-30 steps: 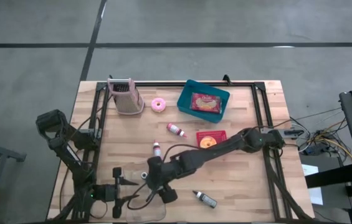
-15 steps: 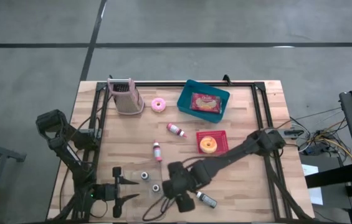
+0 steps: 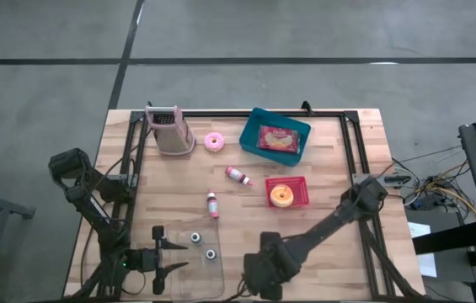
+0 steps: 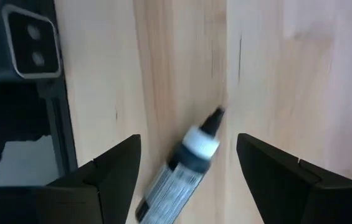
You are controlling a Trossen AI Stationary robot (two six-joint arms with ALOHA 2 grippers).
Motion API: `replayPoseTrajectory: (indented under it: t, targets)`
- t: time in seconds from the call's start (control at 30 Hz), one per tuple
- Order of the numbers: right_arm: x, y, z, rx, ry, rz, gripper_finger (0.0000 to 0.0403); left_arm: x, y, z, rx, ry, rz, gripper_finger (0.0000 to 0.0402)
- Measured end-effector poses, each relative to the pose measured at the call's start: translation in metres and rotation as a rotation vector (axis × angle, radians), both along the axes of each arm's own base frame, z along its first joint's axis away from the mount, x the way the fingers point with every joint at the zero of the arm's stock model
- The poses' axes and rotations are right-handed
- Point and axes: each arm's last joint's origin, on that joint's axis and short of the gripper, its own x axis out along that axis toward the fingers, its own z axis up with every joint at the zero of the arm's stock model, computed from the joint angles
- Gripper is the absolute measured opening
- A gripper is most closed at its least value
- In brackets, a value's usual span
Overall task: Pick & Place Food Item
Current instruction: Put the black food coloring bottle into the transparent bin
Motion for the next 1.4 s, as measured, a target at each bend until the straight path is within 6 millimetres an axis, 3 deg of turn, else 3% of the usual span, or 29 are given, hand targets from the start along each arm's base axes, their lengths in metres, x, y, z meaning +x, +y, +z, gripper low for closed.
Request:
replayPoseTrajectory:
  t: [0.33, 0.63, 1.2, 1.4]
  targets:
    - [-0.028, 0.009, -0.009, 0.110, 0.018, -0.192, 0.0258, 0.000, 0.000, -0.002, 0.023, 0.010, -0.001, 0.0197]
    - [-0.043, 0.005, -0.039, 0.186, 0.044, -0.257, 0.0258, 0.000, 0.001, -0.002, 0.028, 0.013, -0.003, 0.0197]
    - [-0.048, -0.001, -0.060, 0.171, 0.040, -0.271, 0.0258, 0.000, 0.001, -0.002, 0.018, 0.013, -0.003, 0.0197]
    - [-0.047, -0.001, -0.063, 0.177, 0.018, -0.272, 0.0236, 0.000, 0.001, -0.002, 0.018, 0.012, -0.003, 0.0197]
